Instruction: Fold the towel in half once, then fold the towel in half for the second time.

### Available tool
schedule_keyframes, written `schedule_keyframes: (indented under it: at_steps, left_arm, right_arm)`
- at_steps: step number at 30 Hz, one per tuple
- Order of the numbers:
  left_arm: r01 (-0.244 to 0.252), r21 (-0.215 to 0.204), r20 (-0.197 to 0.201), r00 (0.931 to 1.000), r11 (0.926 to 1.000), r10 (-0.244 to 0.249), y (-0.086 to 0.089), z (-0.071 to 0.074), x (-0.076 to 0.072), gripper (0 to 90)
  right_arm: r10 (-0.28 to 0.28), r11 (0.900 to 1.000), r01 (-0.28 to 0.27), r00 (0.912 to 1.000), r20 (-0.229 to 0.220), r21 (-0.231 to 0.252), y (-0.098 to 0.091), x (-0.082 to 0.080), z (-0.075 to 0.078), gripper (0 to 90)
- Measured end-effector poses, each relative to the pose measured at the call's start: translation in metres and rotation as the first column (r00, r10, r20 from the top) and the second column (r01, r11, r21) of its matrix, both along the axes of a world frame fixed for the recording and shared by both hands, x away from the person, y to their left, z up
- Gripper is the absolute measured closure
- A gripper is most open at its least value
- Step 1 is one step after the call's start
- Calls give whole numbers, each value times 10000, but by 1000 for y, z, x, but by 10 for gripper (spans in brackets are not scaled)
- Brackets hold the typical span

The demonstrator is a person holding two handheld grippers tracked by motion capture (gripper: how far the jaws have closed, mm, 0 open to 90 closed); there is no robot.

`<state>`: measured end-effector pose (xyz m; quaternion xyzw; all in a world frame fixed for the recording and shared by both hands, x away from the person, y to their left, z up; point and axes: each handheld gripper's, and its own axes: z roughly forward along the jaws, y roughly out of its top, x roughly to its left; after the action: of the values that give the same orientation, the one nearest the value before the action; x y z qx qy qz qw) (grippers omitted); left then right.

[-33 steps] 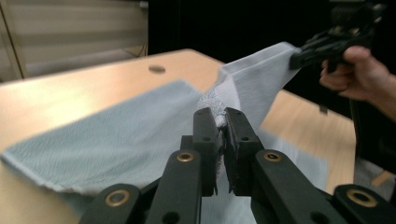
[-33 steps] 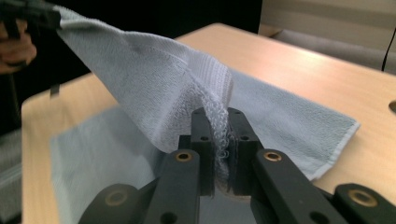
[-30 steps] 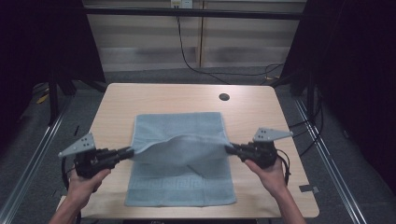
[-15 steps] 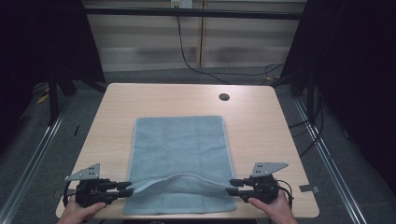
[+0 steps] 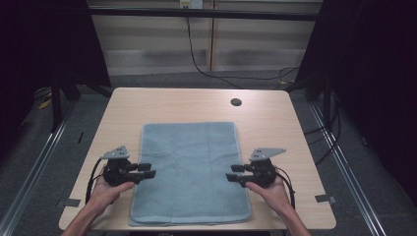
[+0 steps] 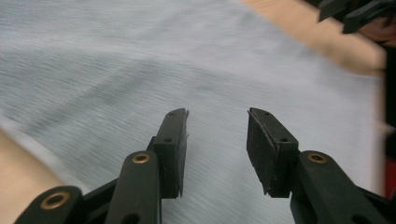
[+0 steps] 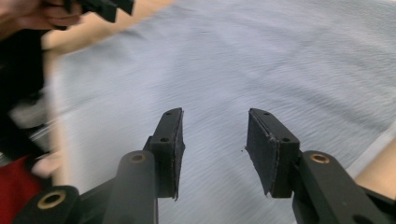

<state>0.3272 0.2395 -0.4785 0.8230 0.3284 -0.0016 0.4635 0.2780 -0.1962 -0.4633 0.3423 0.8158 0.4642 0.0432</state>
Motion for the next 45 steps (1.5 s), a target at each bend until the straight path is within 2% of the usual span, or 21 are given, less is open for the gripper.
schedule_keyframes:
  at_steps: [2, 3, 4, 7, 11, 12, 14, 18, 21, 23, 25, 26, 27, 28, 35, 38, 40, 42, 43, 44, 45]
  left_arm:
    - [-396, 193, -98, 9992, 9990, 398, -3, -7, 17, 573]
    - [-396, 193, -98, 9992, 9990, 398, -3, -7, 17, 573]
    - [-766, 402, -179, 9968, 9963, 773, -6, -14, 32, 572]
    - [-1222, 478, -250, 9920, 9914, 1235, -9, -23, 50, 578]
    - [-1437, 372, -28, 9896, 9889, 1439, -12, -30, 59, 613]
    - [-1319, 524, 100, 9913, 9899, 1316, -12, -30, 58, 612]
    - [-1148, 702, 316, 9931, 9909, 1128, -12, -30, 53, 610]
    - [-760, 763, 209, 9970, 9942, 746, -11, -29, 44, 610]
    - [-262, 1017, 381, 9990, 9945, 224, -16, -27, 25, 611]
    - [-122, 1126, 415, 9991, 9936, 76, -20, -26, 16, 611]
    - [-45, 1119, 402, 9992, 9937, 0, -21, -26, 11, 611]
    - [145, 1101, 298, 9994, 9938, -179, -22, -25, 1, 611]
    - [145, 1101, 298, 9994, 9938, -179, -22, -25, 1, 611]
    - [289, 972, 243, 9992, 9948, -314, -22, -26, -9, 611]
    - [521, 779, -31, 9986, 9956, -521, -22, -25, -36, 605]
    - [791, 925, -87, 9969, 9926, -786, -23, -22, -46, 598]
    - [923, 765, -289, 9955, 9928, -903, -23, -19, -49, 552]
    - [925, 820, -151, 9957, 9923, -915, -23, -17, -48, 548]
    - [735, 517, -54, 9973, 9960, -733, -21, -13, -42, 536]
    - [735, 517, -54, 9973, 9960, -733, -21, -13, -42, 525]
    - [480, 461, 36, 9988, 9978, -482, -20, -7, -29, 519]
  right_arm:
    - [-240, 9990, 239, 9997, -9, -385, 7, 22, -7, 541]
    - [-240, 9990, 239, 9997, -9, -385, 7, 22, -7, 541]
    - [-391, 9979, 382, 9991, -174, -523, 15, 44, -14, 538]
    - [-687, 9929, 660, 9973, -241, -990, 28, 72, -25, 541]
    - [-1198, 9854, 1158, 9925, -246, -1249, 38, 93, -37, 559]
    - [-1247, 9856, 1198, 9916, -346, -1195, 39, 94, -40, 553]
    - [-1333, 9860, 1280, 9901, -439, -1066, 36, 91, -42, 549]
    - [-1196, 9871, 1138, 9917, -464, -1125, 30, 80, -42, 553]
    - [-992, 9866, 926, 9941, -432, -1343, 20, 58, -40, 556]
    - [-949, 9834, 878, 9948, -376, -1586, 18, 48, -38, 557]
    - [-919, 9817, 845, 9951, -358, -1707, 18, 43, -37, 556]
    - [-921, 9811, 845, 9951, -363, -1741, 16, 35, -37, 556]
    - [-921, 9811, 845, 9951, -363, -1741, 16, 35, -37, 556]
    - [-848, 9830, 771, 9956, -398, -1664, 13, 25, -37, 556]
    - [-761, 9868, 671, 9955, -560, -1474, 7, -3, -36, 556]
    - [-591, 9859, 483, 9962, -633, -1603, 6, -15, -34, 556]
    - [-441, 9881, 328, 9964, -728, -1502, 4, -22, -34, 548]
    - [-346, 9893, 235, 9966, -751, -1440, 2, -22, -30, 524]
    - [-430, 9906, 343, 9971, -632, -1327, 0, -19, -27, 521]
    - [-430, 9906, 343, 9971, -632, -1327, 0, -19, -27, 521]
    - [-759, 9902, 705, 9963, -404, -1209, -6, -8, -21, 512]
